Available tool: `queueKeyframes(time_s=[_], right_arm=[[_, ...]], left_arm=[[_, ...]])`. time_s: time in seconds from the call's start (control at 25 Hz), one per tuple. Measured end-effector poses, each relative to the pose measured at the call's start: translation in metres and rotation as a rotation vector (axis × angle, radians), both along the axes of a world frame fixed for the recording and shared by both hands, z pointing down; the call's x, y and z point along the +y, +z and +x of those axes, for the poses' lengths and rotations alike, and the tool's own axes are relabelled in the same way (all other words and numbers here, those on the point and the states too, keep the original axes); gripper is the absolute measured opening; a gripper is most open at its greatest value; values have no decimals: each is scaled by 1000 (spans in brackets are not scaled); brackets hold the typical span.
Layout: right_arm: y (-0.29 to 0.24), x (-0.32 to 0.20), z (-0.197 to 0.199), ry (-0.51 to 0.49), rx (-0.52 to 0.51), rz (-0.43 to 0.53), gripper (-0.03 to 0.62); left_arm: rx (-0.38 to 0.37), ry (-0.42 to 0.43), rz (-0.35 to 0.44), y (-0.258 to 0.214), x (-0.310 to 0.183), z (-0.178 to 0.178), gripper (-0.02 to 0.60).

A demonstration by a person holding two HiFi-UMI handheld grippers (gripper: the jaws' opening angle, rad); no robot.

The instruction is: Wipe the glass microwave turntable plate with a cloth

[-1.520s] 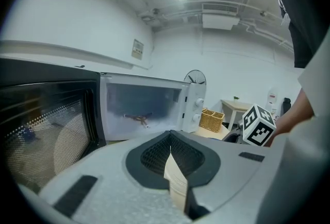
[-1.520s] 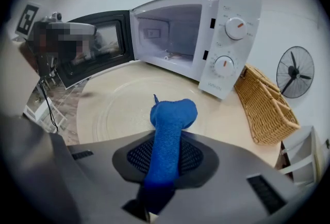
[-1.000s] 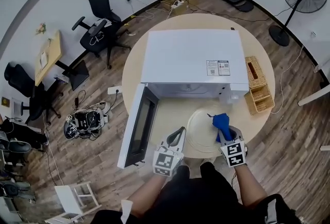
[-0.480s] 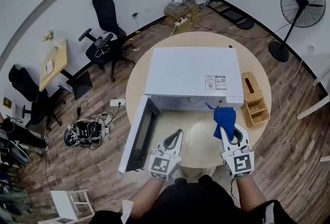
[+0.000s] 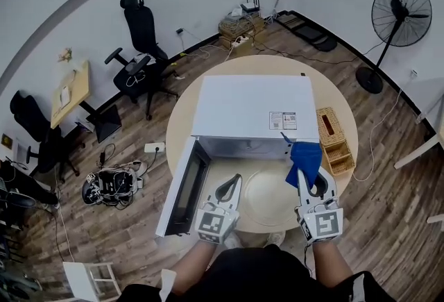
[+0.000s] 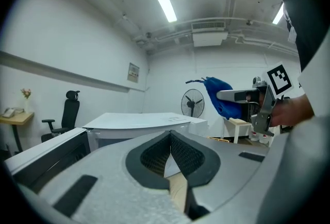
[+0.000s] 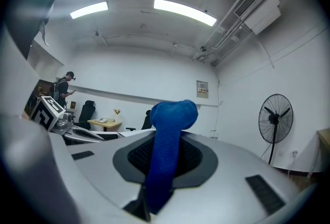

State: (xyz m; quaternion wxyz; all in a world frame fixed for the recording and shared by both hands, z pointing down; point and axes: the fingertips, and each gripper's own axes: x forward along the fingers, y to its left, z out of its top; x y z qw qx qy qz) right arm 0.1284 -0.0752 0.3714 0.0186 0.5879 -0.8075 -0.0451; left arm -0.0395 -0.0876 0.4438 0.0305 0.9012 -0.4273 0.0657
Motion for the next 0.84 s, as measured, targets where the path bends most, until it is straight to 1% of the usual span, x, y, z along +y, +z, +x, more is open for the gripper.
queueKeyframes(time_s=[0.4, 0.6, 0.84], right_arm=[[-5, -4, 0, -5, 36, 0, 67], [-7, -6, -4, -37, 60, 12, 67], [-12, -5, -3, -52, 63, 12, 67]], left_arm=[[16, 11, 30, -15, -5, 8, 5], [13, 20, 34, -15, -9, 11, 5], [14, 24, 39, -22, -10, 14, 5]])
